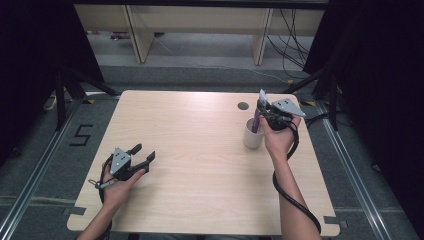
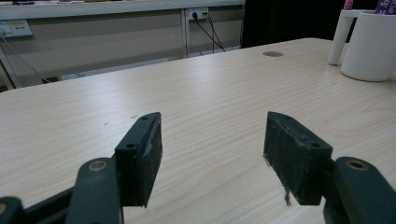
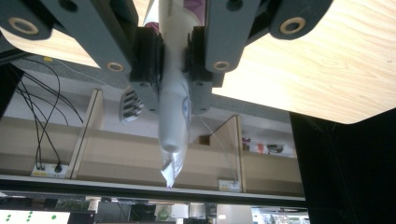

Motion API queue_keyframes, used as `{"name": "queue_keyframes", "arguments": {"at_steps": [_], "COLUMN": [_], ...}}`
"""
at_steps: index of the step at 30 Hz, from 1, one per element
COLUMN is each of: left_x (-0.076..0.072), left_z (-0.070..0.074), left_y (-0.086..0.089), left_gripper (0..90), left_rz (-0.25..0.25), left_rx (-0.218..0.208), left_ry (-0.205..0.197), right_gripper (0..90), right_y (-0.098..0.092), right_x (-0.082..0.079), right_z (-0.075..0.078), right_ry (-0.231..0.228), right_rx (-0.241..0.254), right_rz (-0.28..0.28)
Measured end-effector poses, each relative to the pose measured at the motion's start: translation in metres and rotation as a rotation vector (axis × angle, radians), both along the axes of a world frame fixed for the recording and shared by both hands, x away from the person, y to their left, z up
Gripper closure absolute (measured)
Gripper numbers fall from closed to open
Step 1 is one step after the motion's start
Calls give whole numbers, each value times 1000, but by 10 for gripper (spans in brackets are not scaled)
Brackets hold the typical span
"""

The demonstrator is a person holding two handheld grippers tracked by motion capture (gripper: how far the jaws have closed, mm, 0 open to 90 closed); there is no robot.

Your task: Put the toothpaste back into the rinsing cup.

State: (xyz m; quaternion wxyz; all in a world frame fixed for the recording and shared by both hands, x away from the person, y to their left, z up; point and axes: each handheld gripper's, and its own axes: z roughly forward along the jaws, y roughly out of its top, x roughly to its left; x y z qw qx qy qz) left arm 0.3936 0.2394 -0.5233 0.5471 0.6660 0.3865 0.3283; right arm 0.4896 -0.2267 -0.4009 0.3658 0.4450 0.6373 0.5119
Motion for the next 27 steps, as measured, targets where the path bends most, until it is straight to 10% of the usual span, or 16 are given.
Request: {"name": "queue_keyframes", "arguments": {"at_steps": [27], "left_x": [0], "left_z": [0], "left_y": [-1], "left_gripper": [372], "left_rz": [-2], "left_rx": [7], "left_ry": [1], "right_gripper": [786], "right_y": [-1], "right_x": [4], "right_z": [-19], "right_ry": [11], "right_rx": [-11], "right_rz": [-12]}}
